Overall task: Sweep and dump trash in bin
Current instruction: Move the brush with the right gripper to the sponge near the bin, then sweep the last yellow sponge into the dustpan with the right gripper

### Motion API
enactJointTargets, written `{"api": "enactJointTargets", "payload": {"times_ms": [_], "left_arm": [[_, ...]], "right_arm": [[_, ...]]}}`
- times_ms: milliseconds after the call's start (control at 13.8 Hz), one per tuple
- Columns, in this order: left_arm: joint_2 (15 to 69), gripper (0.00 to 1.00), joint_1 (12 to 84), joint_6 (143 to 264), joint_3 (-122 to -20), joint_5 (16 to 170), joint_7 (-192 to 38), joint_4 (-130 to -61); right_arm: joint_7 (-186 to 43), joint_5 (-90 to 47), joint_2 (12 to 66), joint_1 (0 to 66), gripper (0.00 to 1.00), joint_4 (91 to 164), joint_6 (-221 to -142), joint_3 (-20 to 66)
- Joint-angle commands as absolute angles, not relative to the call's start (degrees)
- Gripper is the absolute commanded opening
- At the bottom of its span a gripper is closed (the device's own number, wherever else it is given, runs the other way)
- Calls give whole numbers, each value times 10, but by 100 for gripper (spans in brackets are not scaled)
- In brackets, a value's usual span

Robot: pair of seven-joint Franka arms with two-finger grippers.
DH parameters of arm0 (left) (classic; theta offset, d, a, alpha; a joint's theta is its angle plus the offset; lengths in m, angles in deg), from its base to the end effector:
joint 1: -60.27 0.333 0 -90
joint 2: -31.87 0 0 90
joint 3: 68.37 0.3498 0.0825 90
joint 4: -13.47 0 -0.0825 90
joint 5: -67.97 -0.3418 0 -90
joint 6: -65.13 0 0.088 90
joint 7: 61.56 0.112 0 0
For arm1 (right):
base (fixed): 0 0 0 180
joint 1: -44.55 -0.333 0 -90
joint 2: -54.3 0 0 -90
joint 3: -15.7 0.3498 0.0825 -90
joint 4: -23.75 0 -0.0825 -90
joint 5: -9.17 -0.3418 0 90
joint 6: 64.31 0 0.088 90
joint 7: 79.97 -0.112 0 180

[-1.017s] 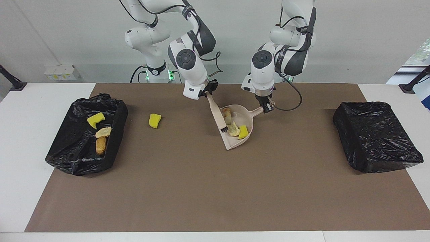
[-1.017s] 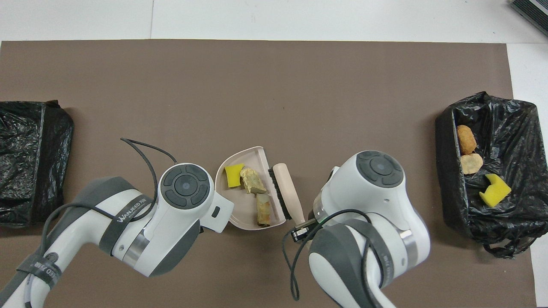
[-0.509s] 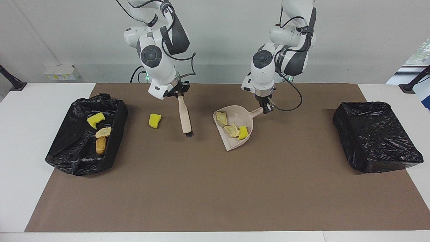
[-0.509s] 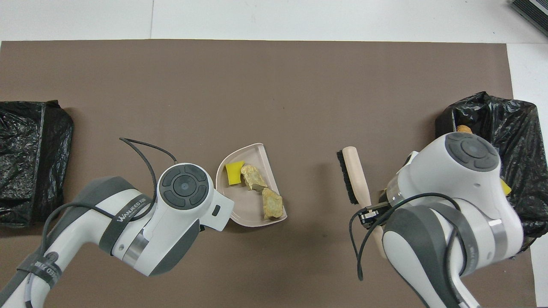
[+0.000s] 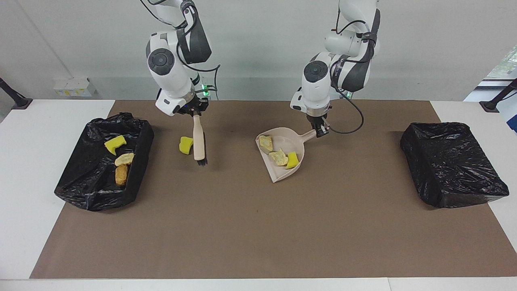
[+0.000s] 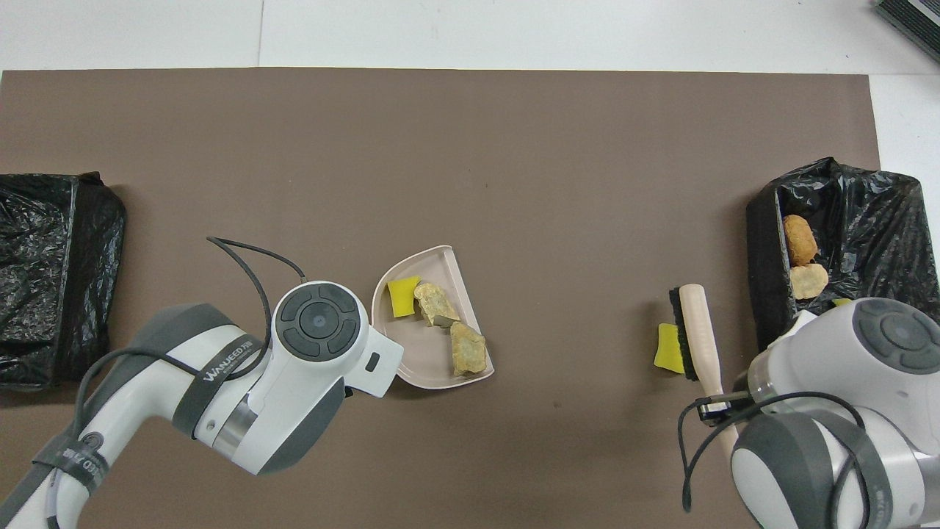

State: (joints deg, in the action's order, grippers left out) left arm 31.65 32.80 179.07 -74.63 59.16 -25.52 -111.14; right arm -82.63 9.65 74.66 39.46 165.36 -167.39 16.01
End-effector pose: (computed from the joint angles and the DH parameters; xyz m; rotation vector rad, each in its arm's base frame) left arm 0.4019 -0.2561 0.4327 -2.3928 1.8059 0.2780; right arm 0.3379 0.0313 0.4490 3.0702 0.0774 -0.4889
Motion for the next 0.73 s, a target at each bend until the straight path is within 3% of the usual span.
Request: {"api": "enactJointTargets", "payload": {"times_ms": [0, 363, 654], "left_arm": [[312, 0, 314, 1811, -745, 577, -270, -1122], [302, 0, 304, 1811, -745, 577, -271, -1142], [302, 0, 305, 1811, -745, 563, -270, -1142]], "right_arm": [[-838, 137, 798, 415, 0, 1711, -1703, 169], [-917, 178, 744, 413, 0, 1731, -1766, 175], [-1010, 178, 685, 350, 0, 1683, -1765, 175]]}}
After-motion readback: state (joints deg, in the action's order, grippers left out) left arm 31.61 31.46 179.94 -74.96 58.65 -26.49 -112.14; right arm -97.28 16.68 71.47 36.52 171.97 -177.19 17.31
